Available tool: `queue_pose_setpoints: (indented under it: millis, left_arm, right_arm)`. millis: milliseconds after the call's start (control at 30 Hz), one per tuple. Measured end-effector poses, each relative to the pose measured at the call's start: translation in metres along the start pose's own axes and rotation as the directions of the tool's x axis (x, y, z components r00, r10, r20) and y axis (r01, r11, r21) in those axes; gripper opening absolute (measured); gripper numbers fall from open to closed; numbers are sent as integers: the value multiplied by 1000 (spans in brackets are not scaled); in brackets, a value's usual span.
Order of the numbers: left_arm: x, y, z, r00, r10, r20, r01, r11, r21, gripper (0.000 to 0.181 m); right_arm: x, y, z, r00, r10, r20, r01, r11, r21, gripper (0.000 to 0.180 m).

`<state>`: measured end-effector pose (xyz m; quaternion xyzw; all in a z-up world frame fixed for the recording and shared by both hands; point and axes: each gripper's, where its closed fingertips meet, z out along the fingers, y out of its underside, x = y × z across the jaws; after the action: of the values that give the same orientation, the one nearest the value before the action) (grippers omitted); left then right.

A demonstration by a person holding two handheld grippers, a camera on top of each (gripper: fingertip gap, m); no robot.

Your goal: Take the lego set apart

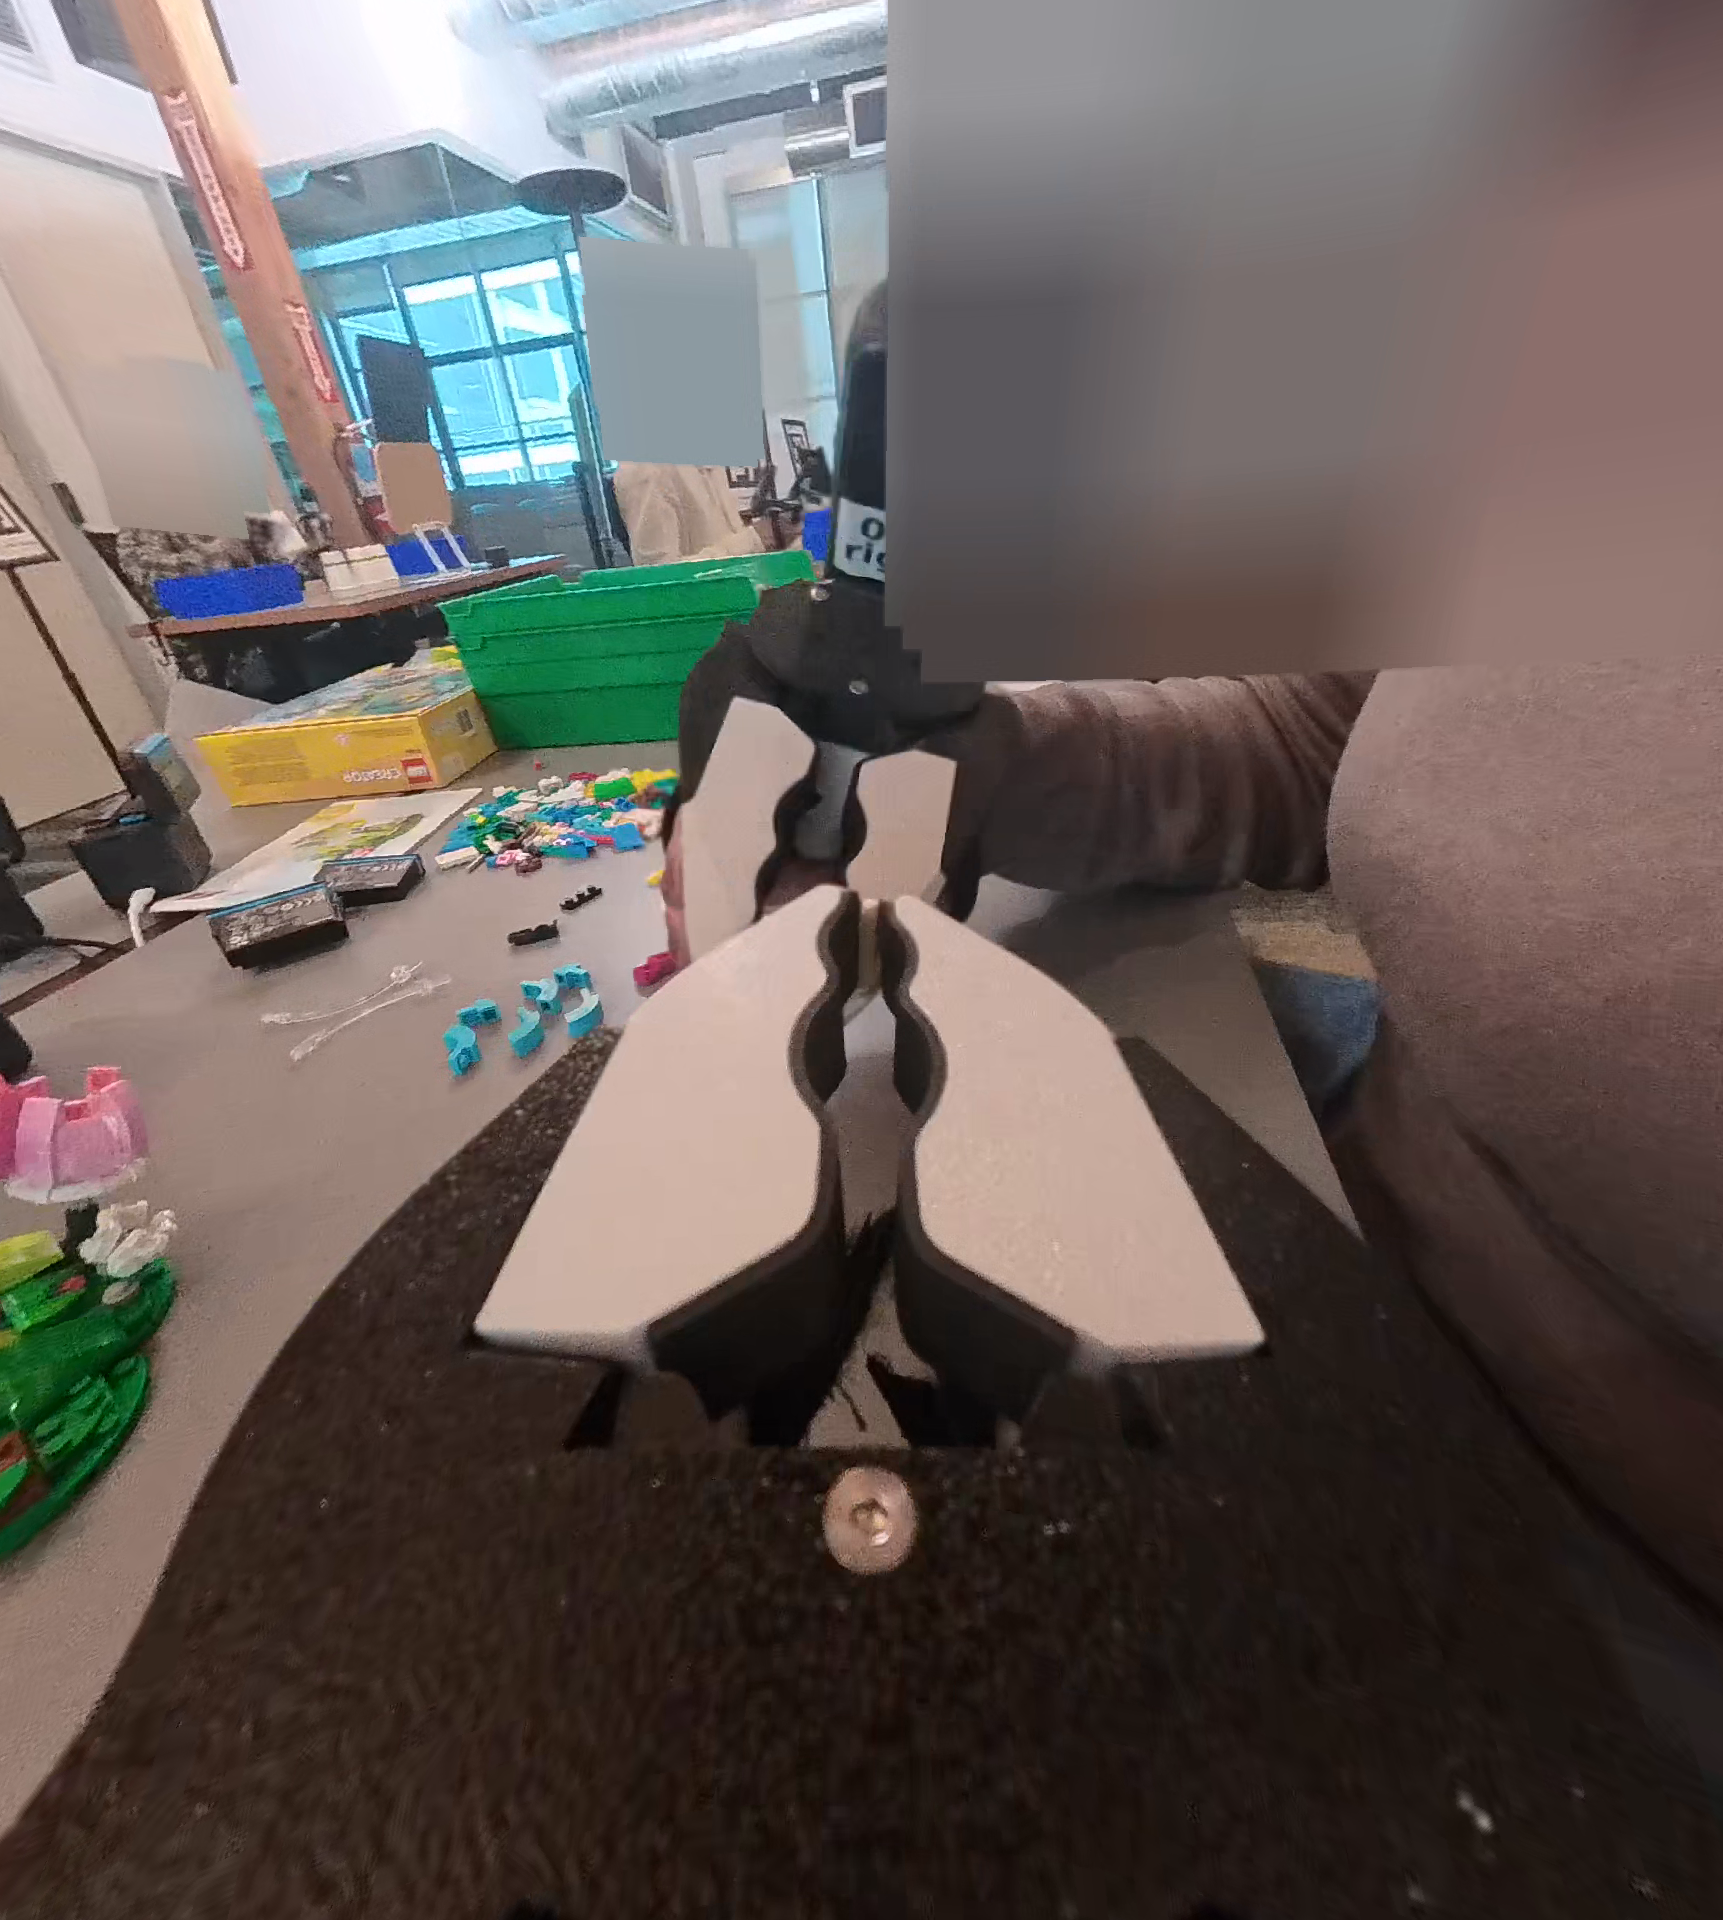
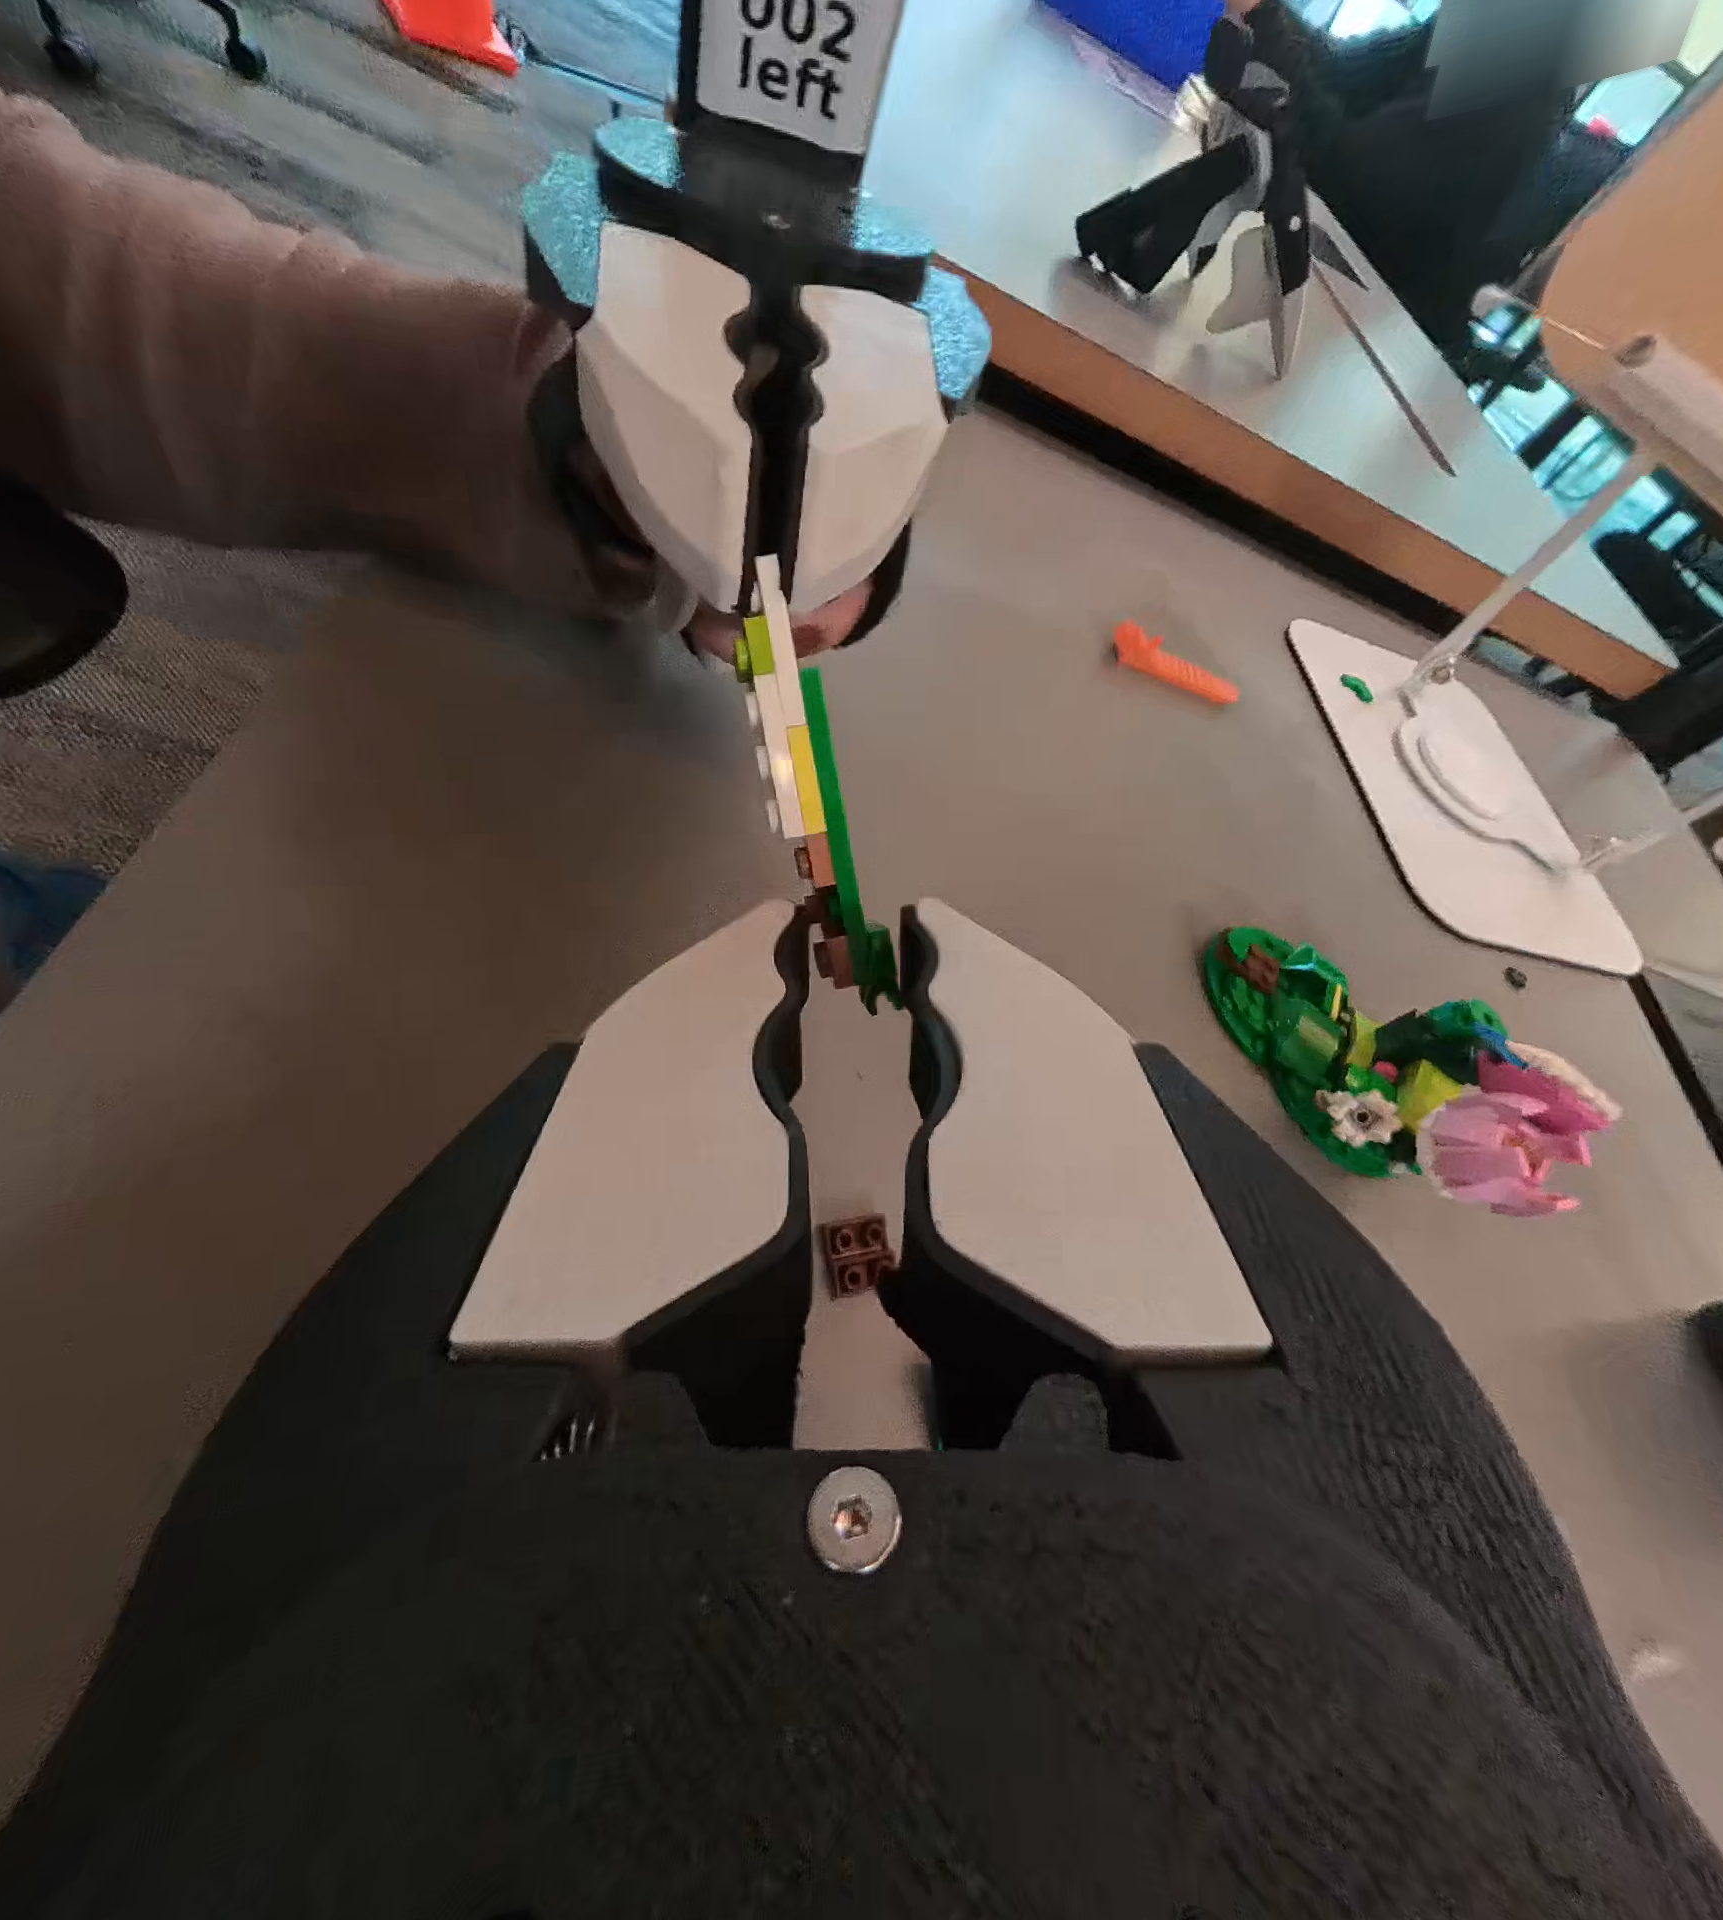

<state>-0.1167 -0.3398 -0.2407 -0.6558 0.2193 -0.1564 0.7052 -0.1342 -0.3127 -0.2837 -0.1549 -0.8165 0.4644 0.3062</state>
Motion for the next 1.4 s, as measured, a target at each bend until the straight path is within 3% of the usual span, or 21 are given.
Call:
queue_pose_setpoints:
  millis: [267,400,467,533,633,733,800,967,1167,1400]
  left_arm:
    - [7,5,0,997,2,-75,-3,1000,-14,3]
    - [-13,7,1,996,6,86,-3,999,-45,9]
    - [-22,12,2,978,100,185,-76,988,-134,34]
    - [-26,22,3,950,215,226,-147,948,-284,41]
    - [-36,39,2,882,396,256,-231,836,-498,35]
    - [-41,43,4,816,518,255,-303,760,-575,16]
    - [-44,41,4,765,591,256,-356,719,-597,15]
    - [-43,37,3,711,661,239,-406,663,-629,12]
    - [-51,32,-4,642,690,333,-375,662,-649,12]
    - [-59,36,-9,622,671,404,-315,686,-656,13]
  right_arm:
    - [-10,-3,2,978,-207,-29,207,978,-31,11]
    - [4,0,-1,973,-206,-100,199,977,-72,10]
    - [13,4,-3,958,-240,-159,222,967,-123,10]
    - [19,9,-3,938,-285,-197,249,950,-189,10]
    - [21,14,0,928,-309,-210,258,936,-240,10]
    - [22,16,1,920,-327,-217,265,925,-273,10]
    - [23,17,2,918,-323,-231,255,925,-281,10]
    - [27,13,2,923,-269,-274,199,945,-259,10]
    - [37,8,5,941,-21,-337,-26,990,-135,13]
    - [39,13,10,922,190,-337,-221,974,-55,14]
